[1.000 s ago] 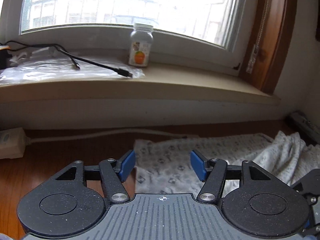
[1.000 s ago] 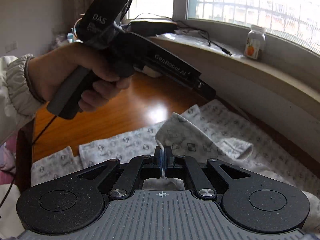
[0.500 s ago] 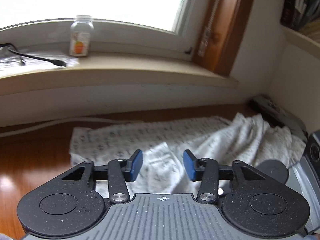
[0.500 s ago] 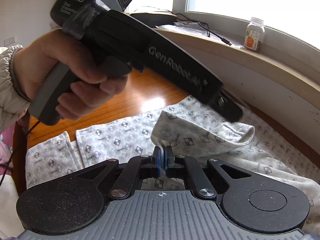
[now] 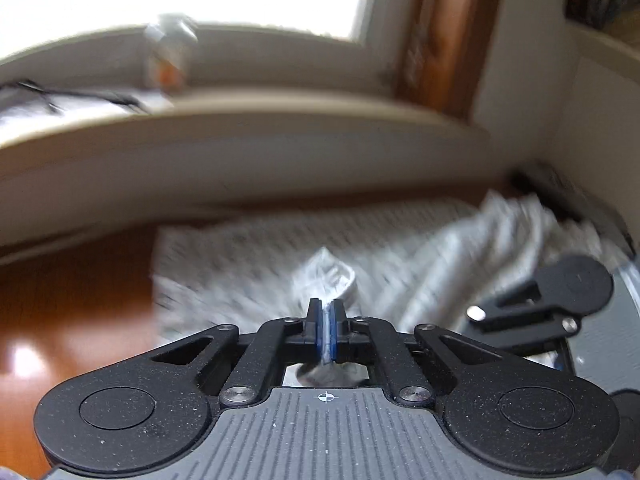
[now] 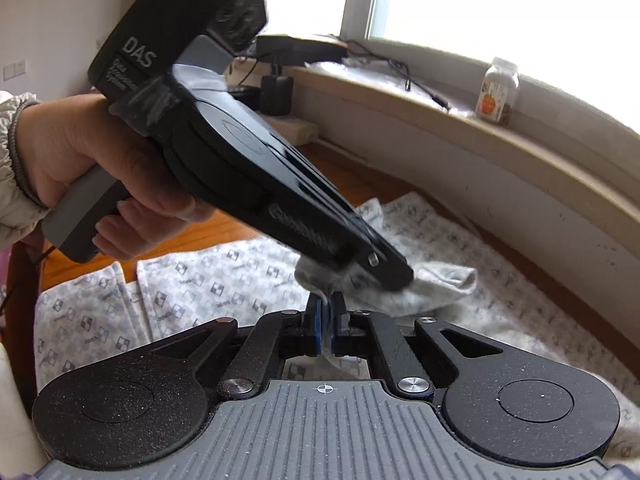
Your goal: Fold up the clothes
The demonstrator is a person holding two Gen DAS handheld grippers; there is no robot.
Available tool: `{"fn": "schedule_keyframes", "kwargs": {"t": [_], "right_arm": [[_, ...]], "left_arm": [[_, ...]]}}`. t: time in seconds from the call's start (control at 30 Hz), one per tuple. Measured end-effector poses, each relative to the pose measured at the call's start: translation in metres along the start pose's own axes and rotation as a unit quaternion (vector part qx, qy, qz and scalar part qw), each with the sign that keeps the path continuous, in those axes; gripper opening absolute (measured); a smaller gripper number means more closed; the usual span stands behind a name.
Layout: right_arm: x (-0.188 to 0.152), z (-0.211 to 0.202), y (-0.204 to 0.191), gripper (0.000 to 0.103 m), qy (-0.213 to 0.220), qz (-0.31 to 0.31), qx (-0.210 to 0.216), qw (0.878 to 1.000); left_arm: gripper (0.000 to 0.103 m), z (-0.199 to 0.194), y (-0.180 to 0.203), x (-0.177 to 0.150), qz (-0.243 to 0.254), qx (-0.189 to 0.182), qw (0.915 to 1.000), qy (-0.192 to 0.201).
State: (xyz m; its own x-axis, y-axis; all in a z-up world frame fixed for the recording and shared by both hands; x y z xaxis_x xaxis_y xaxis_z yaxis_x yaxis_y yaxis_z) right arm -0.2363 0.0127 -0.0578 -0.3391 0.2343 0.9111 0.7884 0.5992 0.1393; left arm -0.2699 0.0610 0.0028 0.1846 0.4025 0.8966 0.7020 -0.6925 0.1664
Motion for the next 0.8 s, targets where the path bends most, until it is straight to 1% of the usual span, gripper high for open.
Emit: {"fn": "schedule_keyframes", "kwargs": {"t": [0.03, 0.1, 0.13, 0.23, 0.33, 0.4, 0.43, 0.47, 0.5, 0.57, 0.63, 0.67, 0.73, 0.8], "right_arm": [[0.004, -0.001, 0.000, 0.004, 0.010, -0.002, -0.003, 1.000], [0.014, -0.003, -0.001, 0.004, 0.030, 0.001, -0.003, 1.000], [0.017, -0.003, -0.004, 0.004, 0.035, 0.005, 0.002, 0.999], [0.017, 0.004, -0.012, 0.006, 0.026, 0.016, 0.021, 0.999], [0.007, 0.007, -0.019, 0.015, 0.003, 0.034, 0.050, 0.998], [0.002, -0.001, -0.019, 0.025, -0.004, 0.038, 0.055, 0.998], [0.000, -0.006, -0.016, 0.027, -0.007, 0.038, 0.053, 0.998], [-0.002, -0.011, -0.012, 0.030, -0.010, 0.038, 0.049, 0.998], [-0.004, -0.016, -0.007, 0.033, -0.012, 0.037, 0.045, 0.998], [-0.007, -0.031, 0.007, 0.035, -0.016, 0.033, 0.028, 0.999], [-0.014, -0.048, 0.025, 0.038, -0.024, 0.032, 0.007, 0.999], [-0.018, -0.057, 0.036, 0.039, -0.029, 0.033, -0.003, 0.999], [-0.031, -0.076, 0.056, 0.041, -0.044, 0.037, -0.019, 0.998], [-0.045, -0.092, 0.075, 0.041, -0.057, 0.042, -0.032, 0.997]], "left_arm": [[0.003, -0.009, -0.007, 0.005, -0.009, 0.009, 0.9997, 0.019], [0.003, -0.025, -0.022, 0.008, -0.037, 0.021, 0.9982, 0.043], [0.003, -0.032, -0.029, 0.007, -0.048, 0.023, 0.9975, 0.045], [0.004, -0.035, -0.044, -0.008, -0.065, 0.033, 0.9969, 0.027], [0.004, -0.039, -0.060, -0.023, -0.083, 0.043, 0.9956, 0.010], [0.014, -0.042, -0.069, -0.033, -0.094, 0.049, 0.9943, -0.002], [0.025, -0.043, -0.074, -0.037, -0.100, 0.052, 0.9936, -0.008], [0.034, -0.042, -0.076, -0.032, -0.101, 0.051, 0.9935, -0.001], [0.038, -0.041, -0.077, -0.027, -0.103, 0.050, 0.9934, 0.006], [0.049, -0.036, -0.075, -0.014, -0.100, 0.043, 0.9939, 0.019], [0.054, -0.025, -0.070, -0.003, -0.078, 0.036, 0.9960, 0.023], [0.059, -0.016, -0.066, -0.001, -0.063, 0.034, 0.9973, 0.016], [0.061, 0.003, -0.058, 0.001, -0.034, 0.030, 0.9990, 0.001], [0.062, 0.020, -0.052, -0.001, -0.006, 0.030, 0.9994, -0.016]]}}
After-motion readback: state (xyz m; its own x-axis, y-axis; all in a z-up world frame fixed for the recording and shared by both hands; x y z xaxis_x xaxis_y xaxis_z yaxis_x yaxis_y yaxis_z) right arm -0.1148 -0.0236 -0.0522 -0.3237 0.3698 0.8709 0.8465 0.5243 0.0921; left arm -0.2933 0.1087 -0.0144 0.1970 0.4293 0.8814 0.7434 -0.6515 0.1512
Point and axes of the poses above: each gripper's, at about its wrist camera, not at the fingertips, and z roughly the way its jaws point, y to its right, x to its top, the point moved 10 cm from there along z, roughly the way its jaws point, and after that the axes turned 10 degrees about y, right-handed, at the moved point
